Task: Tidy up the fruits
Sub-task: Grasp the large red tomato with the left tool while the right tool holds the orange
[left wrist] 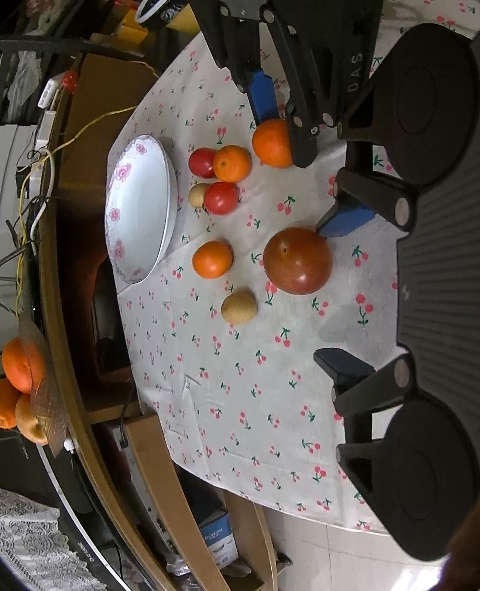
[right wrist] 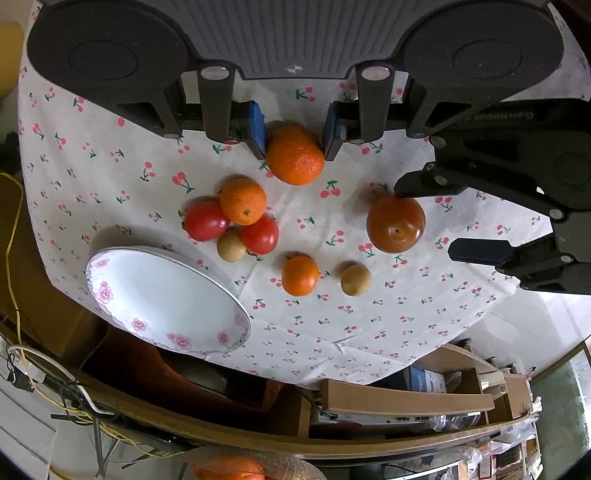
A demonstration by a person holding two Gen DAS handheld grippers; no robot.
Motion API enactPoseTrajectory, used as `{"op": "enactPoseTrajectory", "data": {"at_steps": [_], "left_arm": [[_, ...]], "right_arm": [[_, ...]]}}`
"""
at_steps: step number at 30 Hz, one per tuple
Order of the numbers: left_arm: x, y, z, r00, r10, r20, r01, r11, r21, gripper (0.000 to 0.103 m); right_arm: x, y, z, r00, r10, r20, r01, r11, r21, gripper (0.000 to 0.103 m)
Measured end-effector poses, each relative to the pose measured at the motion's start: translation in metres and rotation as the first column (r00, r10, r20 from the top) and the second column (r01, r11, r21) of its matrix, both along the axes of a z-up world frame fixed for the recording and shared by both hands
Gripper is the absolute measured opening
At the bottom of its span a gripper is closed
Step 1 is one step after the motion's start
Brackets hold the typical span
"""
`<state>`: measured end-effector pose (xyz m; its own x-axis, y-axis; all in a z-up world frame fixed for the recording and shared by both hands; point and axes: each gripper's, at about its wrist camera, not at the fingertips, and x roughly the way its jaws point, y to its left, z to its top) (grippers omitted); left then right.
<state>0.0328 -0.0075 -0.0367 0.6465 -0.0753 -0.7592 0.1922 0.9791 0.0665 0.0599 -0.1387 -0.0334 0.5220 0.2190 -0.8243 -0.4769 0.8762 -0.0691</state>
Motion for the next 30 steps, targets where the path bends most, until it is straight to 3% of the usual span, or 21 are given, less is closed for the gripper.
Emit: {"op": "enactPoseTrajectory", "data": {"at_steps": [11, 16, 24, 27, 30], "left_arm": [[0.006, 0.002, -0.007, 1.000, 0.007, -0.029, -0.008, 0.999, -0.034, 0.065], [0.012, -0.002, -0.005, 1.000, 0.001, -0.006, -0.001, 0.999, -0.053, 0.065], [0.043, -0.023, -0.012, 1.000, -0.023, 0.006, 0.023, 0.999, -0.044, 0.065], [0.048, -0.025, -0.010, 1.000, -0.020, -0.014, 0.019, 0.997, -0.075, 0.049], [0.046, -0.029, -0.008, 1.000, -0.012, -0.026, 0.010, 0.998, -0.064, 0.046]], "right_arm": [[0.002, -0.019, 0.003, 0.998, -0.047, -0.043, 0.049, 0.997, 0.062, 0.032], [0.002, -0.027, 0.004, 0.996, -0.064, -0.059, 0.069, 0.994, 0.088, 0.032], [0.005, -0.039, 0.009, 0.992, -0.108, -0.064, 0.114, 0.987, 0.111, 0.032], [0.009, -0.044, 0.009, 0.990, -0.122, -0.068, 0.129, 0.985, 0.111, 0.032], [0.013, -0.047, 0.012, 0.988, -0.140, -0.060, 0.146, 0.983, 0.115, 0.032]]}}
